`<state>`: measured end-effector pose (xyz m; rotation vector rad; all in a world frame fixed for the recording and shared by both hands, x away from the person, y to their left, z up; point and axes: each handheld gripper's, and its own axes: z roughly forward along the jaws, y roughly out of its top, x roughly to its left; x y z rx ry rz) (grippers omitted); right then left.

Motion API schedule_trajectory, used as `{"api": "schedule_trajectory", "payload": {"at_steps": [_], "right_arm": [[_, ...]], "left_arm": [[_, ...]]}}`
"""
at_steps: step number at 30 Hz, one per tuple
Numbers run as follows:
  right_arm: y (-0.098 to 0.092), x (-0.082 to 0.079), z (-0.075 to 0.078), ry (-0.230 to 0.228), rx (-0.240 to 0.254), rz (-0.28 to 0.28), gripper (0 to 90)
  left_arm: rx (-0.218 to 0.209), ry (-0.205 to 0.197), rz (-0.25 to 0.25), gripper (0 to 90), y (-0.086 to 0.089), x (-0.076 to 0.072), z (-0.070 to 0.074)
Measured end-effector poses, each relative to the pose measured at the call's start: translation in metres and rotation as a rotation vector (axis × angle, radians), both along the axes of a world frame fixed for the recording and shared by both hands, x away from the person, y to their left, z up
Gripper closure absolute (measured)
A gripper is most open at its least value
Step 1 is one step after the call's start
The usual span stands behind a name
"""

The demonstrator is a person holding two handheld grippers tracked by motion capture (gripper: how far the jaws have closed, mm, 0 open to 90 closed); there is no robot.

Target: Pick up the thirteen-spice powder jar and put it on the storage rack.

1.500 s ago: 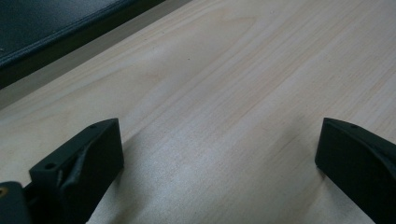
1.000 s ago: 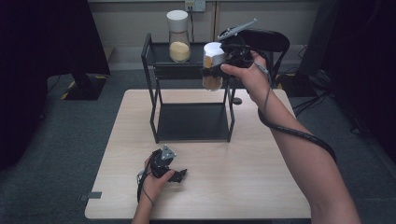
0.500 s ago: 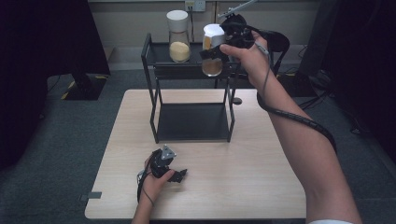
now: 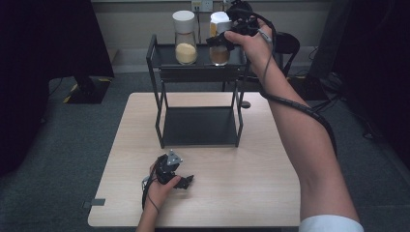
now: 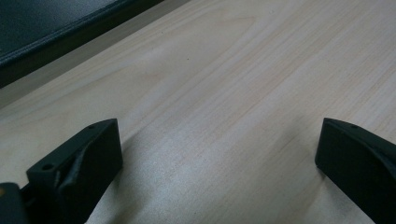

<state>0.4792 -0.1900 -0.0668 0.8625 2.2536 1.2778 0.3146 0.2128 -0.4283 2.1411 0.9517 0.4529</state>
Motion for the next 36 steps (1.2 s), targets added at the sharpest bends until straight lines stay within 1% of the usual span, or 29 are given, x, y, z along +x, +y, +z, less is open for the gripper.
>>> {"api": "schedule_trajectory", "payload": {"at_steps": [1,4,6,10,14,18,22,26,29,36], "right_arm": [[0.001,0.003,0.0,0.0,0.002,-0.005,30.6],[0.008,0.008,0.0,-0.006,-0.02,-0.027,30.6],[0.01,0.012,-0.002,-0.012,-0.017,-0.03,30.6],[0.014,0.018,-0.005,-0.005,-0.02,-0.043,30.7],[0.016,0.024,-0.009,0.0,-0.01,-0.052,30.7],[0.018,0.027,-0.012,0.001,-0.008,-0.055,30.6],[0.017,0.028,-0.017,-0.005,0.007,-0.059,30.6],[0.014,0.029,-0.018,-0.005,0.011,-0.049,30.5],[0.014,0.029,-0.018,0.003,0.018,-0.056,30.4],[0.02,0.027,-0.017,0.004,0.005,-0.072,28.7]], "left_arm": [[0.0,0.0,0.0,0.0,0.0,0.0,0.0],[0.001,0.0,0.0,0.0,0.0,0.0,0.0],[0.001,0.0,0.0,0.0,0.0,0.0,0.0],[0.001,0.0,0.0,0.0,0.0,0.0,0.0],[0.0,0.0,0.0,0.0,0.0,0.0,0.0],[0.001,0.0,0.0,0.0,0.0,0.0,0.0],[0.0,0.0,0.0,0.0,0.0,0.0,0.0],[0.001,0.0,0.0,0.0,0.0,0.0,0.0],[0.001,-0.001,0.0,0.0,0.0,0.0,0.0],[0.002,-0.002,0.002,0.1,0.0,-0.001,0.0]]}}
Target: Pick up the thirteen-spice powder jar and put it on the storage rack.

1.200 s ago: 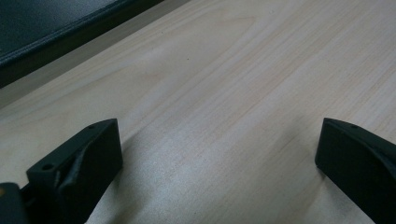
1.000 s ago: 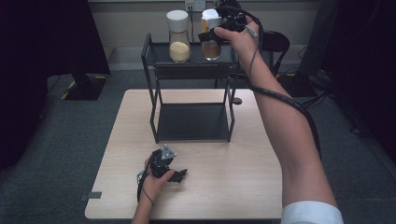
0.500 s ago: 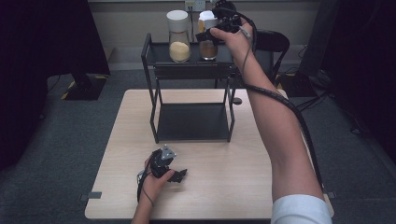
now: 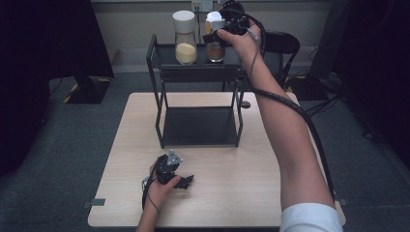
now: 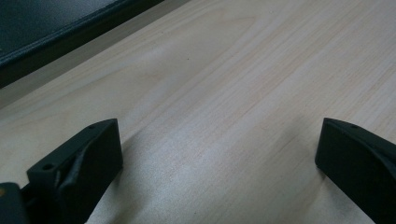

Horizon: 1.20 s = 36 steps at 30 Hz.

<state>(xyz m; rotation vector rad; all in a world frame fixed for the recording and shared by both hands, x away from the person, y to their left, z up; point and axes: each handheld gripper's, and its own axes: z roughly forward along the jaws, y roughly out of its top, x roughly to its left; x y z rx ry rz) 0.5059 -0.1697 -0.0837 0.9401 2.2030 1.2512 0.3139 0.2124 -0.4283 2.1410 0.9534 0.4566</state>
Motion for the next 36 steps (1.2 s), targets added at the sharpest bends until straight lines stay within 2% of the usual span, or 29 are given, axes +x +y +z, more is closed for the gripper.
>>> {"api": "schedule_trajectory", "payload": {"at_steps": [2,5,7,14,17,20,25,36], "right_arm": [[0.002,0.0,0.0,0.004,-0.004,-0.004,26.3],[0.004,-0.002,-0.001,0.002,-0.023,-0.017,16.1],[0.002,-0.003,-0.002,0.002,-0.014,-0.022,9.2],[-0.004,-0.012,-0.001,0.006,-0.004,-0.022,0.4],[-0.005,-0.015,-0.001,0.004,0.003,-0.032,0.7],[-0.009,-0.021,-0.003,0.012,0.03,-0.035,0.7],[-0.009,-0.03,-0.005,0.002,0.03,-0.045,1.0],[-0.017,-0.052,-0.01,-0.025,0.03,-0.02,1.3]], "left_arm": [[0.0,0.0,0.0,0.1,0.0,0.0,0.0],[-0.001,0.0,0.0,0.1,0.0,0.0,0.0],[-0.001,0.0,0.0,0.1,0.0,0.0,0.0],[0.0,0.0,0.001,0.1,0.0,0.0,0.0],[0.0,0.0,0.0,0.1,0.0,0.0,0.0],[-0.001,0.0,0.001,0.1,0.0,0.0,0.0],[-0.001,0.0,0.001,0.1,0.0,0.0,0.0],[0.0,0.0,0.001,0.1,0.0,0.0,0.0]]}}
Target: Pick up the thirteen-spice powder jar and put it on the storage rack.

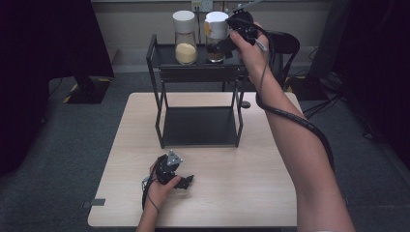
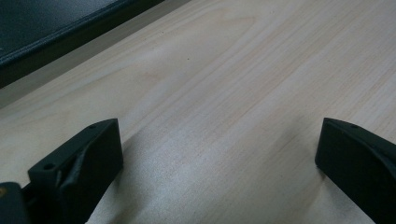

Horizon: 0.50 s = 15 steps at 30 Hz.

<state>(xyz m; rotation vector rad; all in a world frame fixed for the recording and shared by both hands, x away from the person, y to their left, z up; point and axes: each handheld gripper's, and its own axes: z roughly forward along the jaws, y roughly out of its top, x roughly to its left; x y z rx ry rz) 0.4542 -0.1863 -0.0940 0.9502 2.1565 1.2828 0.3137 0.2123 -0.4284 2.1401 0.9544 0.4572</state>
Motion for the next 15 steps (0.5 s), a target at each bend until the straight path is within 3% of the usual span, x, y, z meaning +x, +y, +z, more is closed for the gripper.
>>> {"api": "schedule_trajectory", "payload": {"at_steps": [15], "right_arm": [[-0.007,-0.024,-0.025,-0.016,0.024,0.017,2.1]], "left_arm": [[0.001,0.001,0.002,0.2,0.0,0.0,0.0]]}}
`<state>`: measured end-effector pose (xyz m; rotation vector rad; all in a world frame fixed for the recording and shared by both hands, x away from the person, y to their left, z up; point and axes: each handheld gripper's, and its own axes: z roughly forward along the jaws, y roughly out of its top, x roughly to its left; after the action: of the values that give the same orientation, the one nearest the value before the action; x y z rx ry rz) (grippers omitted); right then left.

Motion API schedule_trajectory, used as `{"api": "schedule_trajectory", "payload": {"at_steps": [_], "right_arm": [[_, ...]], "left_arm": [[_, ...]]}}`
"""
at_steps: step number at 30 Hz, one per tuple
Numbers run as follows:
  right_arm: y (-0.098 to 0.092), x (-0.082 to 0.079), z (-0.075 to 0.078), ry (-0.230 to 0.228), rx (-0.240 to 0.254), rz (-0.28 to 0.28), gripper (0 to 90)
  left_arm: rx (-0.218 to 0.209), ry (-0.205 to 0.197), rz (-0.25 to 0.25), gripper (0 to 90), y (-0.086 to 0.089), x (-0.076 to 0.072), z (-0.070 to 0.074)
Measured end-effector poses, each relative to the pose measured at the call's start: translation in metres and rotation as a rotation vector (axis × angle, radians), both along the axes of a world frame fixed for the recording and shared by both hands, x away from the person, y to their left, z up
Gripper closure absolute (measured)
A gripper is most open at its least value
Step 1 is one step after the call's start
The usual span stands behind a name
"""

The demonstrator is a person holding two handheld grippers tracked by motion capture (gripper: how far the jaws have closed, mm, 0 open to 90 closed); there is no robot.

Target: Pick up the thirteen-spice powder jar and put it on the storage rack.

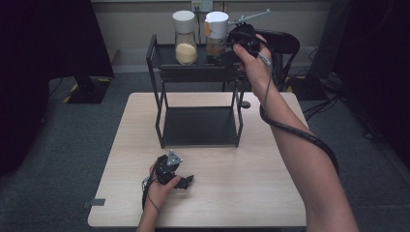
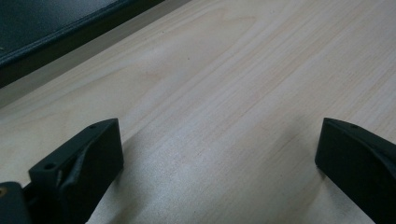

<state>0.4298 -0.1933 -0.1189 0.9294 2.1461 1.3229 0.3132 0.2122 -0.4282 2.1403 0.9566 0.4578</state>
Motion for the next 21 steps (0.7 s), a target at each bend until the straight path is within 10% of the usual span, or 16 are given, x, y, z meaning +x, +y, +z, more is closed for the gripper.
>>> {"api": "schedule_trajectory", "payload": {"at_steps": [21], "right_arm": [[-0.006,-0.015,-0.039,0.027,0.026,0.031,2.4]], "left_arm": [[0.0,0.0,0.0,0.3,0.0,0.0,0.0]]}}
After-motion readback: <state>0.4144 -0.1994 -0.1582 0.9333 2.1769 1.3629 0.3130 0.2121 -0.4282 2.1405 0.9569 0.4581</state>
